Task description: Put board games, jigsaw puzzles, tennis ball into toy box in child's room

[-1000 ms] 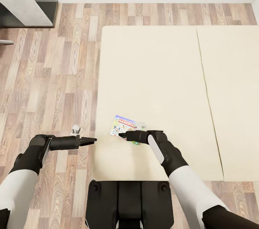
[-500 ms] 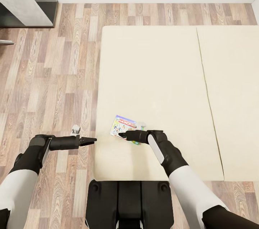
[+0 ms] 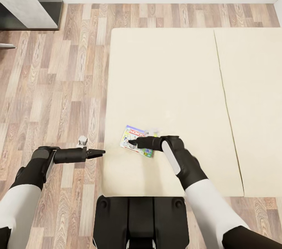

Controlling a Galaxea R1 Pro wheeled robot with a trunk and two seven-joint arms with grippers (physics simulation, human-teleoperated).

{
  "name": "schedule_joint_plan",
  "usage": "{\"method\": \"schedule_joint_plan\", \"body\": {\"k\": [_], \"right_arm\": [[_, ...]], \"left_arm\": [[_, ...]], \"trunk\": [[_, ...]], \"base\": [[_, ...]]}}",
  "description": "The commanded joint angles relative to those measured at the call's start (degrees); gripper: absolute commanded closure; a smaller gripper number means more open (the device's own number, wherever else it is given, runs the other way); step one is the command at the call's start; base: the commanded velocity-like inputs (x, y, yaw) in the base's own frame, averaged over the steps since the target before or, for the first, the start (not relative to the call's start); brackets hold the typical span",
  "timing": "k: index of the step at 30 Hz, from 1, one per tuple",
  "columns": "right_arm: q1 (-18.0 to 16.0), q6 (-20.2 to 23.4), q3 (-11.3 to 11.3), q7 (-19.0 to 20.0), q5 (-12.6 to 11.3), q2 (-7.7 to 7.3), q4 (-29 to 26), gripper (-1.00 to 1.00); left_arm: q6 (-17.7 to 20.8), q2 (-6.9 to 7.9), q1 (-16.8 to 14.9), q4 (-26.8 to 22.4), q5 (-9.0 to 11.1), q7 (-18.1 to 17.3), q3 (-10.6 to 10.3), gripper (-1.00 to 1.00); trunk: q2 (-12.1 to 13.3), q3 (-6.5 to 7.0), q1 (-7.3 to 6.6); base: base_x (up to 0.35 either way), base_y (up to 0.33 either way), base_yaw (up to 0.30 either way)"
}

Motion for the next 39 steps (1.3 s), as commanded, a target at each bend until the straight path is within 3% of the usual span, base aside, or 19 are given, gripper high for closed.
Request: {"method": "schedule_joint_plan", "body": {"k": [1,5,9,16,22,30,39], "right_arm": [[0.0,1.3,-0.1,0.2,0.3,0.01,-1.0,-1.0],[0.0,5.2,-0.4,-0.5,0.1,0.01,-5.9,-1.0],[-0.1,8.1,-1.6,-1.7,-0.1,0.01,-7.2,-1.0],[-0.5,11.2,-5.6,-7.0,0.3,0.01,-7.4,-1.0],[-0.5,11.4,-9.0,-12.3,0.3,0.01,-7.3,-1.0],[-0.5,10.2,-9.8,-13.1,0.4,0.01,-5.7,-1.0],[-0.5,5.6,-10.0,-13.1,0.4,0.01,-0.9,-1.0]], "left_arm": [[0.6,-0.03,0.0,-0.1,-0.6,-0.5,0.1,-1.0],[0.6,-0.03,0.0,-0.1,-0.6,-0.5,0.1,-1.0],[0.5,0.0,0.0,-0.1,-0.6,-0.5,0.1,-1.0],[0.5,0.05,0.0,0.0,-0.7,-0.5,0.2,-1.0],[0.5,0.52,0.0,-0.1,-0.6,-0.5,0.2,-1.0],[0.5,0.74,0.0,0.0,-0.6,-0.5,0.2,-1.0],[0.5,1.31,0.0,-0.1,-0.6,-0.5,0.2,-1.0]], "trunk": [[-0.1,-0.06,0.04],[-0.1,-0.06,0.04],[-0.1,-0.06,0.04],[-0.1,-0.06,0.04],[-0.1,-0.06,0.04],[-0.1,-0.06,0.04],[-0.1,-0.06,0.04]], "base": [[0.0,0.0,0.0],[0.0,0.0,0.0],[0.0,0.0,0.0],[0.0,0.0,0.0],[0.0,0.0,0.0],[0.0,0.0,0.0],[0.0,0.0,0.0]]}}
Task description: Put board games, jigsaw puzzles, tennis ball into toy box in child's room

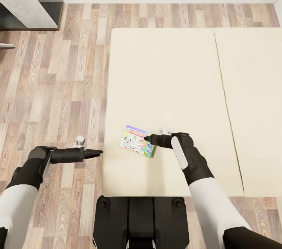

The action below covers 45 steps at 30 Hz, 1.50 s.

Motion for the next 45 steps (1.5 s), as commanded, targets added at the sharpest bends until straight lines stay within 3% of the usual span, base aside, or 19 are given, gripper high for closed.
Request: {"method": "schedule_joint_plan", "body": {"k": [1,19,45], "right_arm": [[0.0,0.1,0.0,0.2,0.2,0.01,0.1,-1.0],[0.0,-2.6,0.1,0.2,0.1,0.01,0.4,-1.0],[0.0,-2.7,0.3,1.0,-0.5,0.01,1.1,-1.0]], "left_arm": [[0.6,0.15,0.0,0.0,-0.6,-0.5,0.1,-1.0],[0.6,0.65,0.0,0.0,-0.5,-0.5,0.4,-1.0],[0.6,0.73,0.0,0.0,-0.5,-0.5,0.4,-1.0]], "trunk": [[-0.1,-0.06,0.03],[-0.1,-0.06,0.03],[-0.1,-0.06,0.03]], "base": [[0.0,0.0,0.0],[0.0,0.0,0.0],[0.0,0.0,0.0]]}}
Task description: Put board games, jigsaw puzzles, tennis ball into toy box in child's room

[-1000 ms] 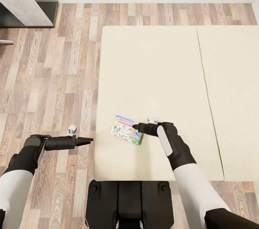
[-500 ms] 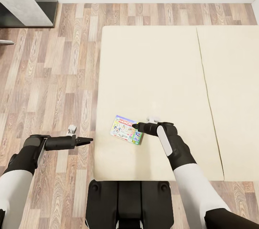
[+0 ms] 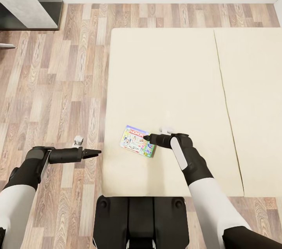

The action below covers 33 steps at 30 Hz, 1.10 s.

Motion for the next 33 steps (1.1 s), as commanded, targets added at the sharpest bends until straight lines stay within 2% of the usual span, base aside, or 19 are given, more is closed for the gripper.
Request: {"method": "schedule_joint_plan", "body": {"k": [1,13,23,33], "right_arm": [[0.0,0.3,0.0,0.3,0.3,0.01,0.0,-1.0],[0.1,-0.9,0.0,0.5,0.3,0.01,0.2,-1.0],[0.1,-1.7,0.2,4.0,0.3,0.01,1.2,-1.0],[0.1,-3.3,0.2,5.3,0.3,0.01,2.7,-1.0]], "left_arm": [[0.6,-0.03,0.0,-0.1,-0.6,-0.5,0.1,-1.0],[0.6,-0.04,0.0,-0.1,-0.6,-0.5,0.1,-1.0],[0.6,-0.06,0.0,-0.1,-0.6,-0.5,0.1,-1.0],[0.6,-0.11,0.0,-0.1,-0.6,-0.5,0.1,-1.0]], "trunk": [[-0.1,-0.06,0.03],[-0.1,-0.06,0.03],[-0.1,-0.06,0.03],[-0.1,-0.06,0.03]], "base": [[0.0,0.0,0.0],[0.0,0.0,0.0],[0.0,0.0,0.0],[0.0,0.0,0.0]]}}
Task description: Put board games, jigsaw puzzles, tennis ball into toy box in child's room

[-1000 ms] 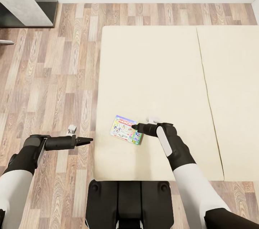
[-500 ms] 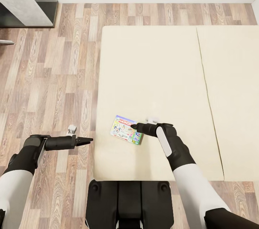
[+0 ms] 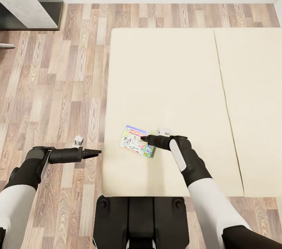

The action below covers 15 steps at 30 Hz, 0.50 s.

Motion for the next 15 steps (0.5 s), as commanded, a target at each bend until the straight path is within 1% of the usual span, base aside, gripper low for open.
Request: {"method": "schedule_joint_plan", "body": {"k": [1,8,15], "right_arm": [[0.0,0.2,0.0,0.5,0.3,0.01,0.1,-1.0],[0.0,0.0,0.0,2.6,0.3,0.01,0.3,-1.0],[0.0,-0.4,0.1,2.2,0.8,0.01,0.4,-1.0]], "left_arm": [[0.6,-0.04,0.0,0.0,-0.6,-0.5,0.1,-1.0],[0.6,-0.04,0.0,0.0,-0.6,-0.5,0.1,-1.0],[0.6,-0.04,0.0,0.0,-0.6,-0.5,0.1,-1.0]], "trunk": [[-0.1,-0.06,0.04],[-0.1,-0.06,0.04],[-0.1,-0.06,0.04]], "base": [[0.0,0.0,0.0],[0.0,0.0,0.0],[0.0,0.0,0.0]]}}
